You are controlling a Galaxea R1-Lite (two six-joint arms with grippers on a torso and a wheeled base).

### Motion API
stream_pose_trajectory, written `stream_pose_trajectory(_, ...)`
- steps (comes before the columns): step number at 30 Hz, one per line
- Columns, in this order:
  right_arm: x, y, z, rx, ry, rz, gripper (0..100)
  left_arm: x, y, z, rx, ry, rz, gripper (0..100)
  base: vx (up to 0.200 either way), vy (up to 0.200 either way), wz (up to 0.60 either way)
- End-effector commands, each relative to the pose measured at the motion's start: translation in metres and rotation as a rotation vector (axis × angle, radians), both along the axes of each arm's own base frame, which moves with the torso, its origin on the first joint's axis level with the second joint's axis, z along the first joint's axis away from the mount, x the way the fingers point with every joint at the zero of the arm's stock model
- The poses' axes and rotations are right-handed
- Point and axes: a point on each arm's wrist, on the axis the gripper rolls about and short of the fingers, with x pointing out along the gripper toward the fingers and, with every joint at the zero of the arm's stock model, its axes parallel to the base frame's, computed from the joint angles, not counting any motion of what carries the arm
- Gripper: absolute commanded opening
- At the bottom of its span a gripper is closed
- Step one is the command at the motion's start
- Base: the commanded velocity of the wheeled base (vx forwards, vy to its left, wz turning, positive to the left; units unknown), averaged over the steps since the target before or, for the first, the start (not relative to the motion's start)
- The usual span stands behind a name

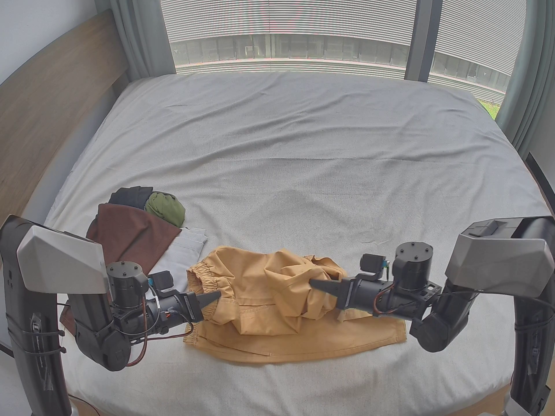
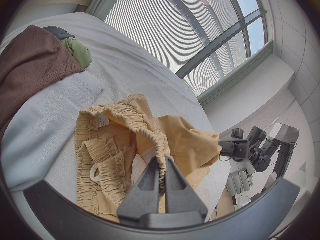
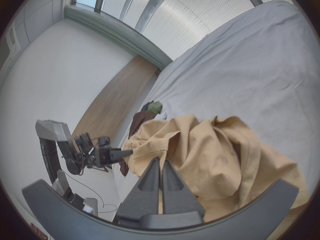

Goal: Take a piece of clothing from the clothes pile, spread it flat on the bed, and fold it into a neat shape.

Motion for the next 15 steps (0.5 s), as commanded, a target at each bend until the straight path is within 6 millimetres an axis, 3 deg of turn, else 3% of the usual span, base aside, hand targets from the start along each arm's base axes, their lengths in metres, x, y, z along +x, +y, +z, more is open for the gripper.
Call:
stream_pose_trajectory(1, 0.004, -0.028, 0.005, 0.036, 0.010, -0.056, 0, 0.000, 0.000, -0.002, 0.001, 0.003, -0.001, 0, 0.000, 0.000, 0.00)
stream_pose_trajectory(15, 0.007, -0.075, -0.016, 0.029, 0.064, -0.145, 0, 0.000, 0.000, -0.002, 0.001, 0.005, -0.001, 0, 0.000, 0.000, 0.00)
